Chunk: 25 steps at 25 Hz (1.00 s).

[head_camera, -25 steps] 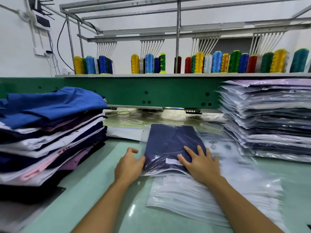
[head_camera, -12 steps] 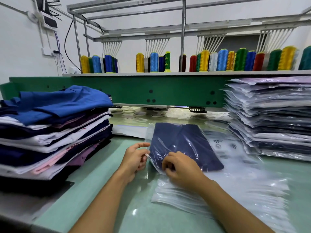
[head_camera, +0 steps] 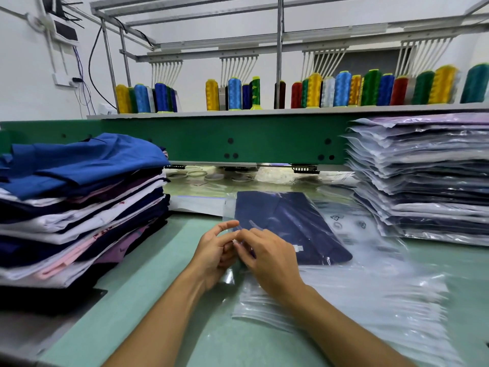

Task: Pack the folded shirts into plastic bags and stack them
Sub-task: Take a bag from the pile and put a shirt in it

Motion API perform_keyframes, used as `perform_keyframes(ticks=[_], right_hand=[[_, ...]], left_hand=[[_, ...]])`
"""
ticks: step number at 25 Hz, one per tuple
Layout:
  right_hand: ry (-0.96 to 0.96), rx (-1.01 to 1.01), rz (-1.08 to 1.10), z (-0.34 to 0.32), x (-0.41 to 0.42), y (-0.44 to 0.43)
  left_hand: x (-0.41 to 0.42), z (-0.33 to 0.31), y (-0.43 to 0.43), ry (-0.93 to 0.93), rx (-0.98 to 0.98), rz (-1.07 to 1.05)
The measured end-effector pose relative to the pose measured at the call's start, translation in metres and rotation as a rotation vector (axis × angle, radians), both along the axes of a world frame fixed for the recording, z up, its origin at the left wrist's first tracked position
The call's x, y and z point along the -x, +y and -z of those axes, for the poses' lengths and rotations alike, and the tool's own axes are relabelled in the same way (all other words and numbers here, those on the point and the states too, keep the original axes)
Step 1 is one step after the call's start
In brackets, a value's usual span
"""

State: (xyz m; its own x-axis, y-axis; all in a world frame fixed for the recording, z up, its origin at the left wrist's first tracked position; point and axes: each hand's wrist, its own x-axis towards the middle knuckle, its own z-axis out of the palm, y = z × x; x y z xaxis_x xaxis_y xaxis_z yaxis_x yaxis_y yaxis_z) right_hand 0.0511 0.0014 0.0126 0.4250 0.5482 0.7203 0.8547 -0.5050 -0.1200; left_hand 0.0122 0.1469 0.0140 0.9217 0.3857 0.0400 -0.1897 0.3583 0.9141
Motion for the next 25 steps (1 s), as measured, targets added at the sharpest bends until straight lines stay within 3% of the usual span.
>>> perform_keyframes(ticks=[10,17,25], right_hand=[[0.106,-0.057,0.141,0.001,-0.016,-0.015],[0.409,-0.073,0.132,-0.003,-0.049,-0.058],[0.377,-0.052,0.214,-0.011,-0.059,-0.079]], left_hand=[[0.0,-0.005,0.015,-0.13,0.401,-0.123],[0.005,-0.005,0.025,-0.146,0.431,-0.264],[0.006,-0.007,0.03,-0.143,0.462,-0.373]])
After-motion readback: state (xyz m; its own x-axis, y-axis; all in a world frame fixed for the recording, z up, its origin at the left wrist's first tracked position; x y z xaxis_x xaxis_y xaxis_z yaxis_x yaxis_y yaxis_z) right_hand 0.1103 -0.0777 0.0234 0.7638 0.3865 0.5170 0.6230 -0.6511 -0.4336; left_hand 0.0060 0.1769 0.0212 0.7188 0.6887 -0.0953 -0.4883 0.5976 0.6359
